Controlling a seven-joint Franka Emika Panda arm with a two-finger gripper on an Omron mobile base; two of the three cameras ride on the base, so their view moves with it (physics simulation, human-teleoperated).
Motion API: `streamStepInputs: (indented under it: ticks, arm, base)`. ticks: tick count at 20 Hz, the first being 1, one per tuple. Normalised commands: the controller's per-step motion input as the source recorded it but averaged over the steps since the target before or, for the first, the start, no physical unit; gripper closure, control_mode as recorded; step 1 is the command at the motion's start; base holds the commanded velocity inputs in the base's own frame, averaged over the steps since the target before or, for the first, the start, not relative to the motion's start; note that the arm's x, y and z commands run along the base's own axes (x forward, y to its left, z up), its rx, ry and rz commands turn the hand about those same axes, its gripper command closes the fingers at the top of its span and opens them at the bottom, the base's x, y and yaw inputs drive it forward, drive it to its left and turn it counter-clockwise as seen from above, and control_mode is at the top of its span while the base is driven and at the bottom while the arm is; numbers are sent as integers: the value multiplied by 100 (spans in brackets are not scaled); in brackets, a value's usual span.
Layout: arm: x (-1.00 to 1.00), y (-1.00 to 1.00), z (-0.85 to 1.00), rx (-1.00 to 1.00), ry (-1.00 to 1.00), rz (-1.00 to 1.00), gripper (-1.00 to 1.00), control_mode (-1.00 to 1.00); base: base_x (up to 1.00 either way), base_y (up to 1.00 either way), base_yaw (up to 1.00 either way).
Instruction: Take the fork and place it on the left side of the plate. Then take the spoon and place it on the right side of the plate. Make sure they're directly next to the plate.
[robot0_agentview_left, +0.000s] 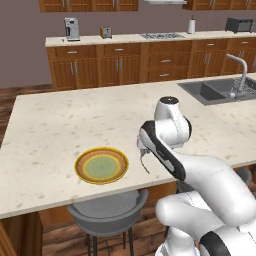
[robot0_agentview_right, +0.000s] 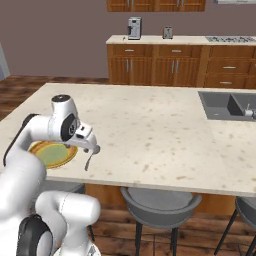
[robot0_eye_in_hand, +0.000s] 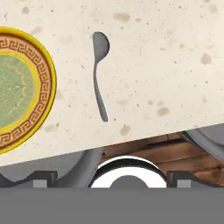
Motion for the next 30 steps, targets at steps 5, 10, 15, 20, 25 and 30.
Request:
streamStepInputs:
  ticks: [5,10,15,20,25,30]
  arm:
    - [-74,0,19,0,-25,-3,-100,-100]
    - [-69,0,27,0,-28,-1,-100,-100]
    - [-29,1,7,0,-13,0,-100,100]
    - [0,0,0,0,0,0,-100,100]
    - [0,0,0,0,0,0,-100,100]
    - [0,0,0,0,0,0,-100,100]
  base:
    - [0,0,0]
    - [0,0,0]
    - [-42,12,0]
    - [-40,48,1]
    - [-10,88,0]
    - [0,100,0]
